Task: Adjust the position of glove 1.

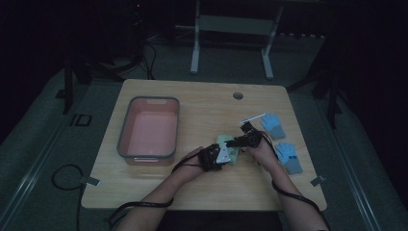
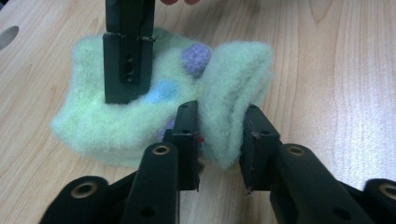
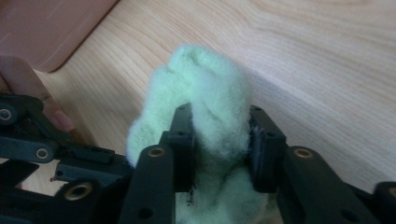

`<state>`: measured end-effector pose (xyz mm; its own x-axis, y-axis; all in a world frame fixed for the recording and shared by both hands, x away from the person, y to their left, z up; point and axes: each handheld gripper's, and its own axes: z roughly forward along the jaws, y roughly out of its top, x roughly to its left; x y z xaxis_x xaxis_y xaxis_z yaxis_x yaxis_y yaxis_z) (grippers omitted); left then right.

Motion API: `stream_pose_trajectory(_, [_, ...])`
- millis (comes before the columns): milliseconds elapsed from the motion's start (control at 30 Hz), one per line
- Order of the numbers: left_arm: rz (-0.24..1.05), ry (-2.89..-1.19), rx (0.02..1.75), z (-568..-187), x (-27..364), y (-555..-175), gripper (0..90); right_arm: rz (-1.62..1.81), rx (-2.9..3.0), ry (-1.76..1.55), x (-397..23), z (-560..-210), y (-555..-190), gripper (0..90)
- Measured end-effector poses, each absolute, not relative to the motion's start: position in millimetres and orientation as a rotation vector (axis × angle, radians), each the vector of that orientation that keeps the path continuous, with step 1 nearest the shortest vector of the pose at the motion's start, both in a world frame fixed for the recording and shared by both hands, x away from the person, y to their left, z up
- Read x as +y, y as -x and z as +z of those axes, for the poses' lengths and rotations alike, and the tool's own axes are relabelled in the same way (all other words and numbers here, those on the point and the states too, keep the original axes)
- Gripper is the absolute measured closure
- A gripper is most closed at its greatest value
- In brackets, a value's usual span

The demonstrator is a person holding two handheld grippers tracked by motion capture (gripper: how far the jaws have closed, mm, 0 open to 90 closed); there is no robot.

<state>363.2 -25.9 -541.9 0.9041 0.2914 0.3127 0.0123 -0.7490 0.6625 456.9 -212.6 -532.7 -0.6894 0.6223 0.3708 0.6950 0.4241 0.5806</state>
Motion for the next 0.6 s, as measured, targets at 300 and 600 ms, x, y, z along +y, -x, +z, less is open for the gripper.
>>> stream_pose_trajectory(300, [0.535, -2.412, 0.207, -516.3, -20.4, -361.4, 73.2, -1.194, -2.526, 1.186, -210.7, -516.0, -453.7, 70.5])
stream_pose_trajectory(600, [0.559, -2.444, 0.216, -484.7, -1.4, -355.4, 73.3, -1.25, -2.517, 1.126, -192.6, -490.3, -449.8, 70.5])
